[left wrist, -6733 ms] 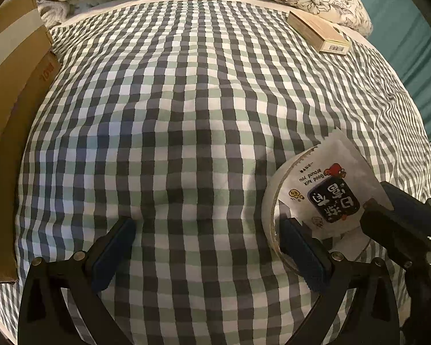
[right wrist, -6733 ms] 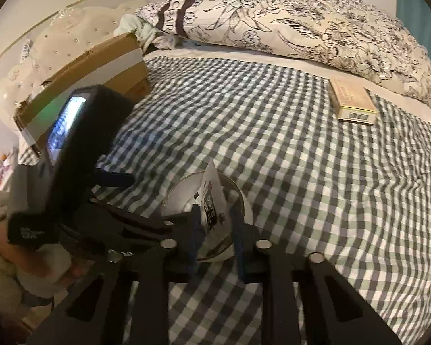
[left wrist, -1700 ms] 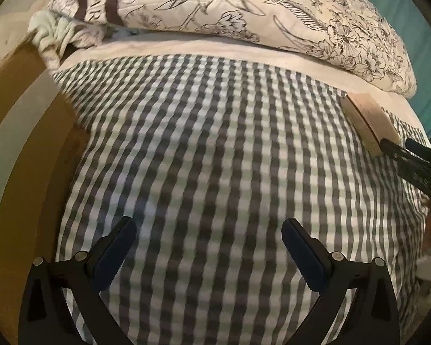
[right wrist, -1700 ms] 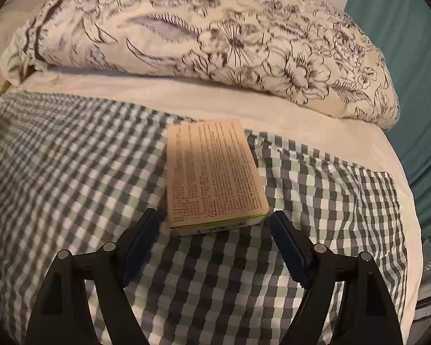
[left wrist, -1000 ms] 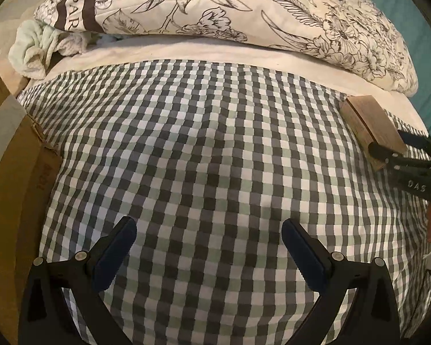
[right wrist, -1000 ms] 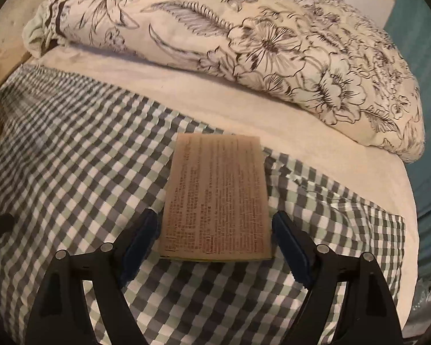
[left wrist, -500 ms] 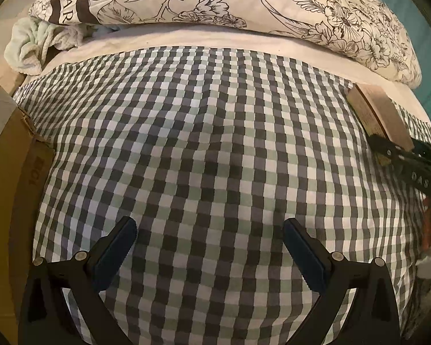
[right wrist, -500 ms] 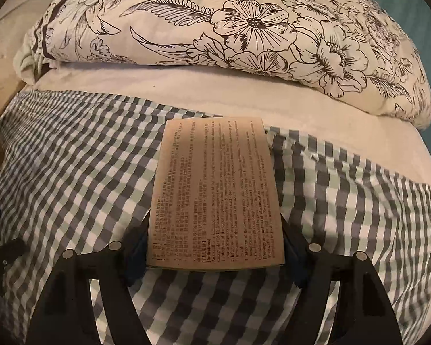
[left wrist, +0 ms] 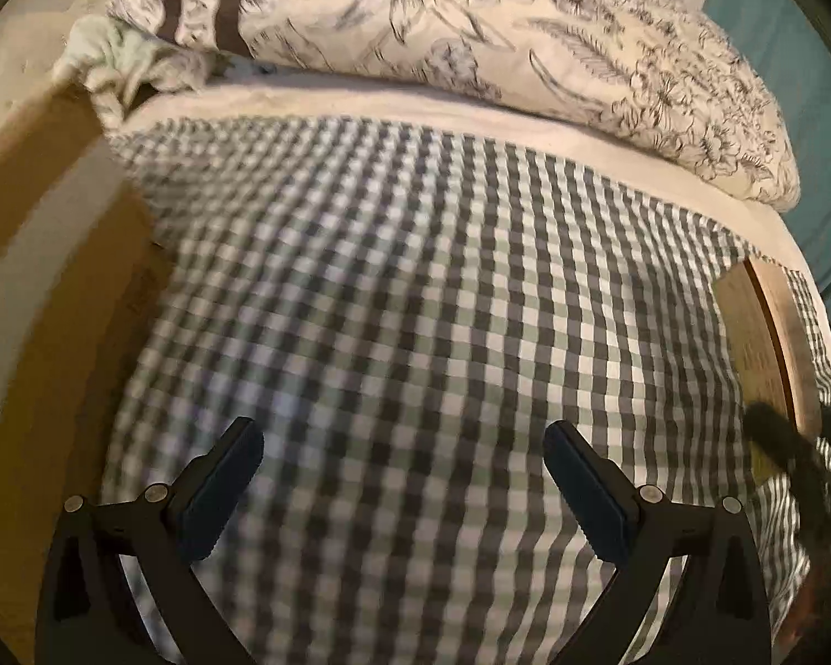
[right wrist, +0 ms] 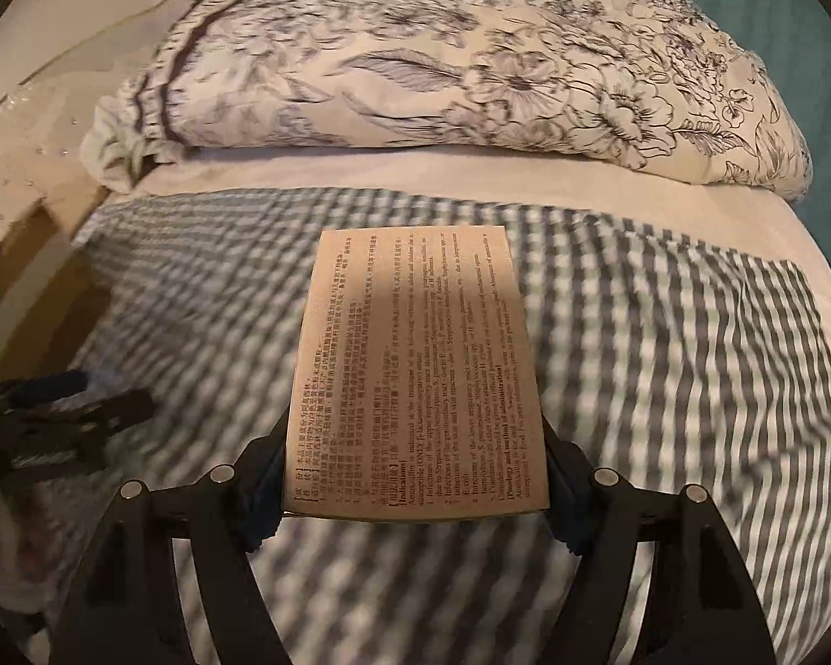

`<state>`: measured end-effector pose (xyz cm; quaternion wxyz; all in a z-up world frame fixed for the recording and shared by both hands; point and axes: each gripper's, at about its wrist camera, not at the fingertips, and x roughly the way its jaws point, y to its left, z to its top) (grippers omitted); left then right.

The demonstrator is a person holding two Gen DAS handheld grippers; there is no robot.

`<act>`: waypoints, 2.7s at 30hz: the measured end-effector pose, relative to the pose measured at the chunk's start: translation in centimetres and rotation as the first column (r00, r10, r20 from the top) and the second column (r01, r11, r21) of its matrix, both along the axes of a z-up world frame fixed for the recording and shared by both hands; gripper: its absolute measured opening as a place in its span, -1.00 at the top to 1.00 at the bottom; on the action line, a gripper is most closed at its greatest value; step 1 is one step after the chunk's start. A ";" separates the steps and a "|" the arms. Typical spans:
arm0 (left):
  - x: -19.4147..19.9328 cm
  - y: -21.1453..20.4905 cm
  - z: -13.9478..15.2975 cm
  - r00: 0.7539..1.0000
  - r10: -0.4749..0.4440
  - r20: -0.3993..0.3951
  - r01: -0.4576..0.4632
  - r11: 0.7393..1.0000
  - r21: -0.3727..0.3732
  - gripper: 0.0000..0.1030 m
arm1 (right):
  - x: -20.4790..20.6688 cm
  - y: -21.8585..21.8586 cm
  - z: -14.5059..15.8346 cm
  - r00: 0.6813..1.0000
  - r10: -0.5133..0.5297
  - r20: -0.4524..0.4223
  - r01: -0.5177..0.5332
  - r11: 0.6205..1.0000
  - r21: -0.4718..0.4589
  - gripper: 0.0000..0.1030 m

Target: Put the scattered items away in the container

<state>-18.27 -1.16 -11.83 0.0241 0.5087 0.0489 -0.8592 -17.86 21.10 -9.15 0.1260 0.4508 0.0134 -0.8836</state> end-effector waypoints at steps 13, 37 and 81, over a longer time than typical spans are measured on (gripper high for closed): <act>6.7 -9.3 11.9 0.981 0.083 -0.175 -0.089 0.996 -0.026 -1.00 | 8.4 -10.0 9.7 0.983 0.120 -0.142 -0.131 0.989 -0.073 -0.43; 11.1 -29.5 10.9 0.947 0.286 -0.144 -0.295 0.954 -0.049 -1.00 | 7.0 -36.9 11.2 0.927 0.343 -0.152 -0.364 0.922 -0.135 -0.44; 15.3 -21.3 11.8 0.975 0.088 -0.203 -0.105 0.992 -0.073 -1.00 | 14.5 -25.5 9.7 0.998 -0.029 -0.049 0.030 0.999 0.015 -0.99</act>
